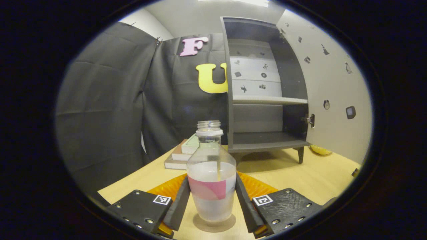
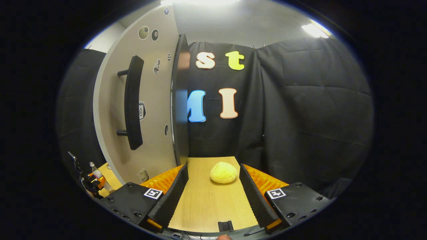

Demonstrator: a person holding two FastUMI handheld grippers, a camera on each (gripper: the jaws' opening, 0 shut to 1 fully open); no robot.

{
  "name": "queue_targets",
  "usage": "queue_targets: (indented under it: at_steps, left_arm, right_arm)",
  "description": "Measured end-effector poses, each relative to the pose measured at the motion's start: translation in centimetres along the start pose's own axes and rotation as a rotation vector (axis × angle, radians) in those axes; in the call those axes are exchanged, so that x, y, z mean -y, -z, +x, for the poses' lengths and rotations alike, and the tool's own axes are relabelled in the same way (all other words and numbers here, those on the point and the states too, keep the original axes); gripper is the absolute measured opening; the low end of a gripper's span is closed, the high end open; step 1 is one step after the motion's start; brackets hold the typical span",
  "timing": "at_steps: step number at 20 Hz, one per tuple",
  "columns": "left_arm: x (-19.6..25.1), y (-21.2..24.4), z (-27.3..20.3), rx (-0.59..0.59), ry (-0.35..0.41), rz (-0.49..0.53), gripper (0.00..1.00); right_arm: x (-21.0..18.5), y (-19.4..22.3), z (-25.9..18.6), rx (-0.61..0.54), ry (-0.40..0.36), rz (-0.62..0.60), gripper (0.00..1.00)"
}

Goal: Open the cabinet door with the right hand, grasp the bottle in the cabinet with the left hand and place it on the coaster, then close the cabinet door with the right hand.

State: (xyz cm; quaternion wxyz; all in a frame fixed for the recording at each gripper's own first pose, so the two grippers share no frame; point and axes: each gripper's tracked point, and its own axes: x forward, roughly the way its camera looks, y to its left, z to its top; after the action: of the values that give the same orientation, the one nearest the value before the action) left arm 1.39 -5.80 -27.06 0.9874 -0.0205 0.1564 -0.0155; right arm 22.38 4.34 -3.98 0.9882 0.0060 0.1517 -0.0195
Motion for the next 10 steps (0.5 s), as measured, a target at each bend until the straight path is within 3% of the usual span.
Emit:
queue_targets:
  at_steps: [10]
  left_arm:
    - [0.4, 4.1, 1.5, -0.014, -0.053, -0.01, 0.74]
  right_arm:
    - [-0.1, 1.0, 1.7, -0.035, -0.008, -0.033, 0.98]
